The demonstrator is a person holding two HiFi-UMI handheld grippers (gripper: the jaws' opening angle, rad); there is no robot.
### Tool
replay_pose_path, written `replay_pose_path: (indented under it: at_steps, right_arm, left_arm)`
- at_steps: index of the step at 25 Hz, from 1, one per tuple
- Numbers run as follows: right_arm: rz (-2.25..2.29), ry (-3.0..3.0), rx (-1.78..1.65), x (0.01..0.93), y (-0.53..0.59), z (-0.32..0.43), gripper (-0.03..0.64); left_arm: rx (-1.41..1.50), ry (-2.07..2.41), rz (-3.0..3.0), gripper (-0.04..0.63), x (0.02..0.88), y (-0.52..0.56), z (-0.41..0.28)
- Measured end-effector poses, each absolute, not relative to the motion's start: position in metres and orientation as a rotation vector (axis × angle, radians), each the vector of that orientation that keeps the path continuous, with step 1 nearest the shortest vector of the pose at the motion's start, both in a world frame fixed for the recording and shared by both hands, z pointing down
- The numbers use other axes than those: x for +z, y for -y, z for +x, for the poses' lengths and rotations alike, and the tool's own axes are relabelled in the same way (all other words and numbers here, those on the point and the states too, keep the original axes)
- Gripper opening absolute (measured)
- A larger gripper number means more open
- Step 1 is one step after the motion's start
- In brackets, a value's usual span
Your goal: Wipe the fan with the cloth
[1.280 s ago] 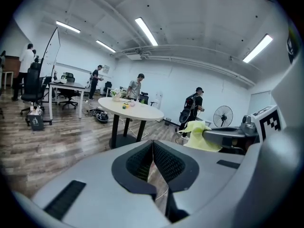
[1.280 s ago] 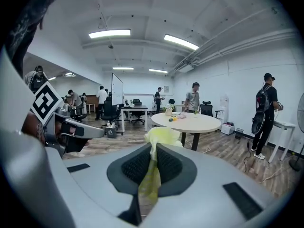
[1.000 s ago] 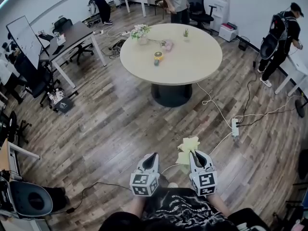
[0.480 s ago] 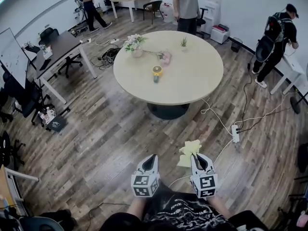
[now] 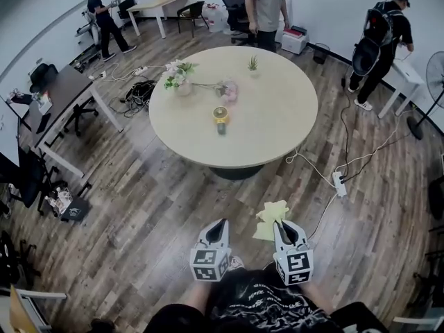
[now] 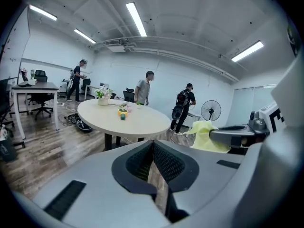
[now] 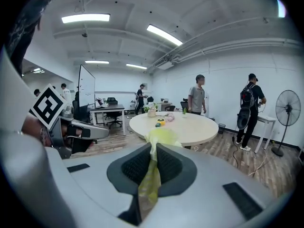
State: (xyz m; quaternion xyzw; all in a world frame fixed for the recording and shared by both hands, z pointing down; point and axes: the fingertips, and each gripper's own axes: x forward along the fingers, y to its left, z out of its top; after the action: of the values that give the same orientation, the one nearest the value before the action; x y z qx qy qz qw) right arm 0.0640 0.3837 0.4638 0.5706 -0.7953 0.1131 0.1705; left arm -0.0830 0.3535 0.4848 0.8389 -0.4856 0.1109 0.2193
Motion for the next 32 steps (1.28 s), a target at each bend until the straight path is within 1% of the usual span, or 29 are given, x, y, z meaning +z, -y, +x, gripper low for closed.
replay_pose_path:
  at_steps: [9,15,20,23,32]
  right_arm:
    - [1.651,2.220,0.336,0.471,-0.351,0.056,0.032]
    - [1.617,2.250,0.351,0.483,-0.297,0.065,0.032]
    - [1.573,2.315,0.373,0.488,-0.221,0.082,0.031]
    - [1.540,2.334,0.388,0.491,-0.175,0.099,0.032]
    - [1.348,2.446,0.328,0.486,-0.030,0.116,0.031]
  left_arm:
    - [0.316,1.363,2.287,0.021,0.497,-0.319,-0.106]
    - [0.297,1.427,2.226,0.021,0.508,-0.276,-0.108]
    - [0.288,1.552,2.139,0.021,0.518,-0.215,-0.108]
    - [0.309,1.569,2.104,0.021,0.525,-0.178,-0.097]
    - [0.295,1.671,2.033,0.023,0.517,-0.059,-0.060]
